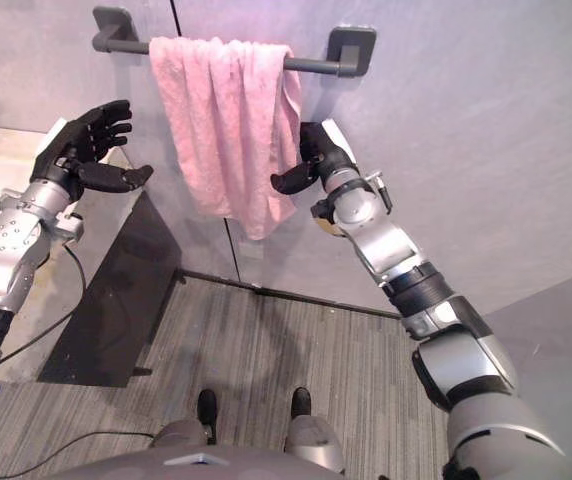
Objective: Organize the bathroom.
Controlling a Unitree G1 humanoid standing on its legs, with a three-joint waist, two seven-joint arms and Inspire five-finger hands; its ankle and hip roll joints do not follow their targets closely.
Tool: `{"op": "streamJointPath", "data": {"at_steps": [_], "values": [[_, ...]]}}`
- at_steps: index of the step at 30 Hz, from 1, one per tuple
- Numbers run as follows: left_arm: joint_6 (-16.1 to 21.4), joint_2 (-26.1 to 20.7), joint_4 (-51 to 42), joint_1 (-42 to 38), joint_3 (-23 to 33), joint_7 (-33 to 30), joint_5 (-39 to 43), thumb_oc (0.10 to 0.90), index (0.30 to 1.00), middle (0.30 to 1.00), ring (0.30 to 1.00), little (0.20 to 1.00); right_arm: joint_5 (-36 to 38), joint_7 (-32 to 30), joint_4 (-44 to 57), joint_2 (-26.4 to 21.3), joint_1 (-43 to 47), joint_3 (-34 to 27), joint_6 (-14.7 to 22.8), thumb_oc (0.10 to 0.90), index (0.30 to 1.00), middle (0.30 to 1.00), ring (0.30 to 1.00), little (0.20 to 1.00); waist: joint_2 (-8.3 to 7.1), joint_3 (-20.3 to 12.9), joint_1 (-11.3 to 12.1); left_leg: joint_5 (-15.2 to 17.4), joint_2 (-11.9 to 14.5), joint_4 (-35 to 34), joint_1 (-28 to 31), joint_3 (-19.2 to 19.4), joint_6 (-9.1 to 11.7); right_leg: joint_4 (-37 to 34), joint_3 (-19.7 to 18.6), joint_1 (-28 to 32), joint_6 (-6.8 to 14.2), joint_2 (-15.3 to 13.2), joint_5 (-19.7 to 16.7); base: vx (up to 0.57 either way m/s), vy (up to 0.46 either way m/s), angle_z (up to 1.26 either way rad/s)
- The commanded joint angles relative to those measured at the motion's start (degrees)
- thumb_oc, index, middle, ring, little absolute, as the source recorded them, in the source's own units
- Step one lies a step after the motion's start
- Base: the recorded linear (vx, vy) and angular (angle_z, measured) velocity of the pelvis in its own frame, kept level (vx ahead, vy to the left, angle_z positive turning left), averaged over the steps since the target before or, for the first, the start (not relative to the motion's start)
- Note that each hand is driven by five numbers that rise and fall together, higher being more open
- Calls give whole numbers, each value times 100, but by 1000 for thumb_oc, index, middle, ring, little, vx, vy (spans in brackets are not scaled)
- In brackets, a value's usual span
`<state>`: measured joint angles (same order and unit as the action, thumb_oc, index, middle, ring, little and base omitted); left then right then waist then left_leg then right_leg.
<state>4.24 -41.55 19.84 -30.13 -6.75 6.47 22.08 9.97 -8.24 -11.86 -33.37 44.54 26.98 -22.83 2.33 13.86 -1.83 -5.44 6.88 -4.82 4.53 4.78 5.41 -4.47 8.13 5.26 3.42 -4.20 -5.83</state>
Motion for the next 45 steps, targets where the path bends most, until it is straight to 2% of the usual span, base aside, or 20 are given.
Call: {"op": "streamJointPath", "data": {"at_steps": [1,10,16,25,27,31,37,39,40,41,42,43,45], "values": [[536,-267,164,-911,-145,-76,-137,800,900,900,900,900,23,-369,-335,3,1361,18,534,800,900,900,900,900,-30,-733,36,388,456,464,-40,232,137,638,-318,-268,123,-185,968,0,0,0],[712,-162,935,-1478,-586,412,117,800,900,900,900,900,-40,-266,-540,91,1575,172,667,800,900,900,900,900,22,-719,-102,316,518,384,1,267,160,633,-430,-298,97,-108,954,0,0,0],[736,44,1200,-1823,-864,424,227,800,900,900,900,900,-27,-186,-659,100,1722,243,658,800,900,900,900,900,39,-707,-193,280,527,336,23,309,169,621,-464,-311,91,-101,934,0,0,0],[774,140,1512,-2210,-1211,187,25,800,900,900,900,900,-89,-110,-837,171,1829,361,705,800,900,900,900,900,67,-714,-268,251,532,292,52,347,177,606,-495,-310,93,-98,918,0,0,0],[751,79,1886,-2476,-1356,-126,-92,800,900,900,900,900,-57,-53,-997,176,1965,473,668,800,900,900,900,900,89,-722,-303,238,551,301,63,376,197,589,-508,-305,84,-92,908,33,4,0],[757,16,2005,-2556,-1377,-316,-74,800,900,900,900,900,-26,-59,-993,161,2003,513,612,800,900,900,900,900,91,-690,-312,241,560,333,38,365,201,608,-521,-333,74,-82,912,0,0,0],[695,-8,2089,-2537,-1344,-337,-38,800,900,900,900,900,179,-4,-964,178,1984,519,593,800,900,900,900,900,89,-650,-324,233,569,346,30,367,205,634,-542,-350,64,-74,919,0,0,0],[607,39,2116,-2506,-1365,-325,-40,800,900,900,900,900,504,107,-920,246,1935,513,537,800,900,900,900,900,85,-644,-337,227,574,332,49,369,205,650,-544,-344,59,-66,929,0,0,0],[593,43,2120,-2509,-1369,-323,-42,755,832,832,832,832,543,126,-919,254,1935,515,525,800,900,900,900,900,84,-643,-338,227,574,331,51,369,205,650,-544,-344,58,-66,929,0,0,0],[518,77,2153,-2528,-1397,-296,-84,560,540,540,540,540,859,226,-911,318,1925,518,454,529,493,493,493,493,84,-634,-349,221,585,332,52,375,208,663,-543,-349,55,-64,931,0,0,0],[487,85,2165,-2540,-1409,-294,-81,494,441,441,441,441,1011,277,-909,347,1919,516,428,441,361,361,361,361,84,-631,-352,218,586,330,51,374,209,667,-543,-351,53,-62,932,0,0,0],[452,106,2189,-2561,-1438,-296,-39,400,300,300,300,300,1407,320,-890,430,1893,514,324,400,300,300,300,300,82,-626,-359,212,586,323,52,368,208,673,-547,-354,48,-59,935,0,0,0],[414,155,2226,-2590,-1474,-284,-32,400,300,300,300,300,1824,351,-874,595,1793,502,185,400,300,300,300,300,81,-621,-371,203,595,319,53,369,213,680,-548,-354,43,-58,937,0,0,0]]}}
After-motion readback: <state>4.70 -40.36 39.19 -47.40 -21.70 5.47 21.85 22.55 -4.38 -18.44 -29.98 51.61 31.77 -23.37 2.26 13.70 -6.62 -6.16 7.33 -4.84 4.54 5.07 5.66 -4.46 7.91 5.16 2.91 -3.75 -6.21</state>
